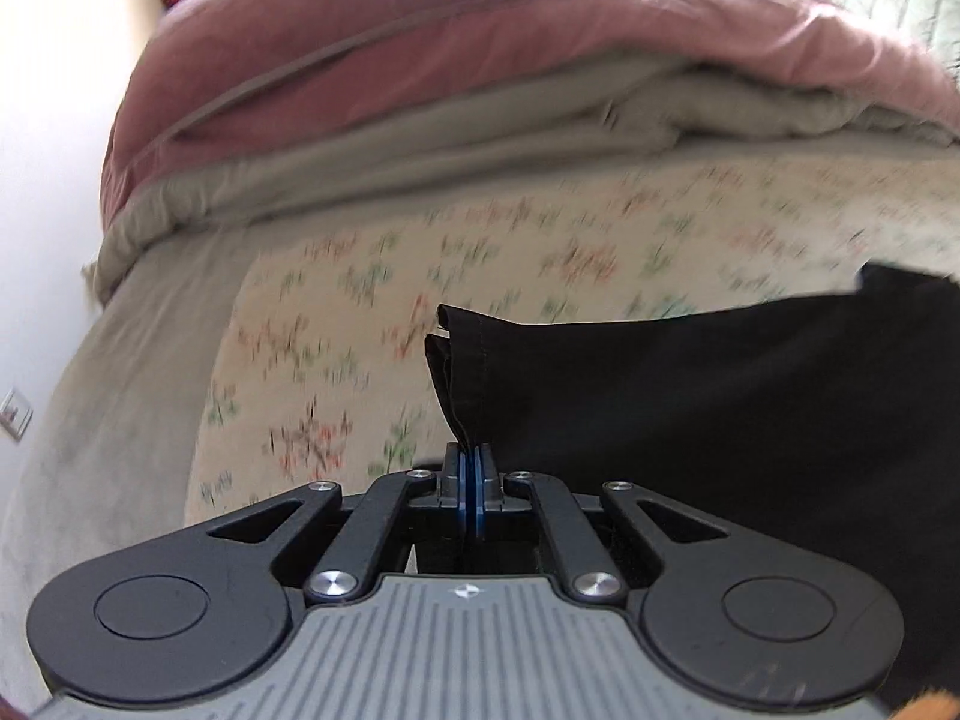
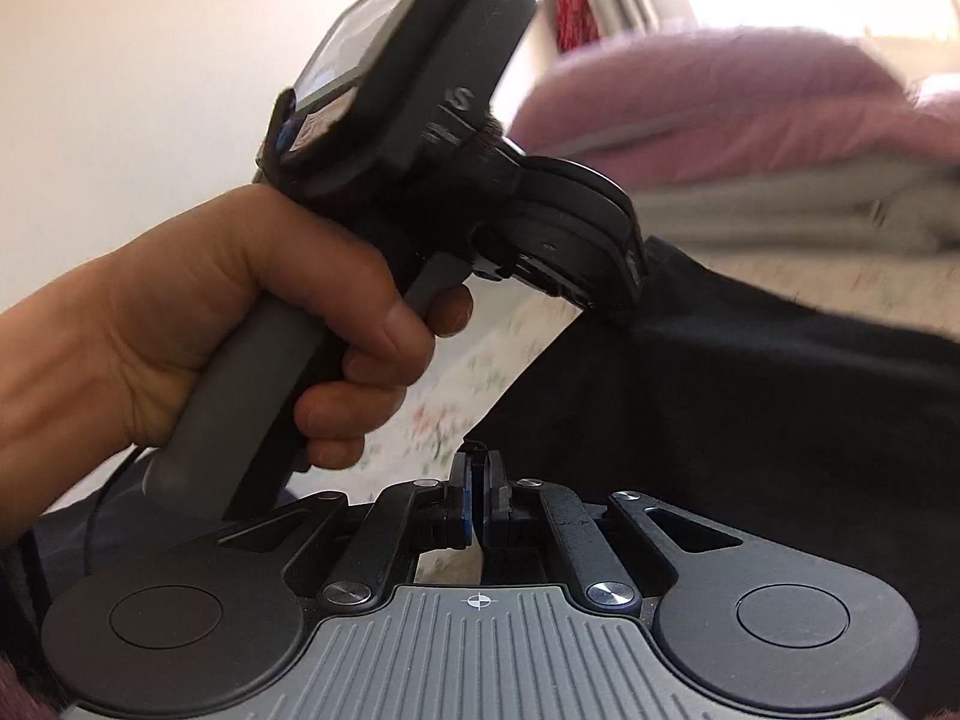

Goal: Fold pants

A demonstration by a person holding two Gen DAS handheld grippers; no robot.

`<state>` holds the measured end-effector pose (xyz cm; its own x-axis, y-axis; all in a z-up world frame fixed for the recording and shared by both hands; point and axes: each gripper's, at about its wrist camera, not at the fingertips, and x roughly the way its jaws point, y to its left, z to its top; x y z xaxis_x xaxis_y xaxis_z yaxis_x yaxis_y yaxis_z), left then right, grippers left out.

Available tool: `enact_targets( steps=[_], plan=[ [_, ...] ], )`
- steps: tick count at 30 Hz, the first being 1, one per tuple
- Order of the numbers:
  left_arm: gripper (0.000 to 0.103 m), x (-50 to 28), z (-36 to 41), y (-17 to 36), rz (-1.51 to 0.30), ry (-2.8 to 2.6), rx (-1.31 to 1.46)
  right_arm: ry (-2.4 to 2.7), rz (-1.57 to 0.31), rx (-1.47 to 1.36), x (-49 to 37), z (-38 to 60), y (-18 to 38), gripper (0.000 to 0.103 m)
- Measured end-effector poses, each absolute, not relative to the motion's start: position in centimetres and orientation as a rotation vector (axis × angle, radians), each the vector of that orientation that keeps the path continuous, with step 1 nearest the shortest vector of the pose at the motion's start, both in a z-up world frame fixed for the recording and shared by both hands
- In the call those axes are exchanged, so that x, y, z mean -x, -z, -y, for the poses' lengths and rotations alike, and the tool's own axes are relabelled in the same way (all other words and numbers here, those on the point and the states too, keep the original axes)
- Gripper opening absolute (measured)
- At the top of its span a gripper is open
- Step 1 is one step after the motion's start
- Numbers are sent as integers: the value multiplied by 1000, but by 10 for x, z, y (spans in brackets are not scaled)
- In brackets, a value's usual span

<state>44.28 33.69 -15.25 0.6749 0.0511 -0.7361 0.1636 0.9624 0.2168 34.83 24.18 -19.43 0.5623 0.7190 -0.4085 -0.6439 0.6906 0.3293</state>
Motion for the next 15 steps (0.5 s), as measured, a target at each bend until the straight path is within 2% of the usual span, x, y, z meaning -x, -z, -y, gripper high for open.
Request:
enact_targets(
  steps=[3,5,7,8,15],
  plan=[
    [23,-439,-336,164,-837,27,-310,-832,-607,-133,-348,-229,200,23],
    [30,-438,-338,162,-832,2,-296,-843,-608,-112,-337,-204,197,45],
    [37,-439,-343,155,-838,-32,-264,-833,-576,-100,-330,-168,189,57],
    [37,-439,-347,150,-839,-45,-247,-815,-566,-94,-321,-151,188,60],
    [37,-389,-360,96,-736,-38,-45,-594,-635,-11,-326,3,171,60]
  ],
)
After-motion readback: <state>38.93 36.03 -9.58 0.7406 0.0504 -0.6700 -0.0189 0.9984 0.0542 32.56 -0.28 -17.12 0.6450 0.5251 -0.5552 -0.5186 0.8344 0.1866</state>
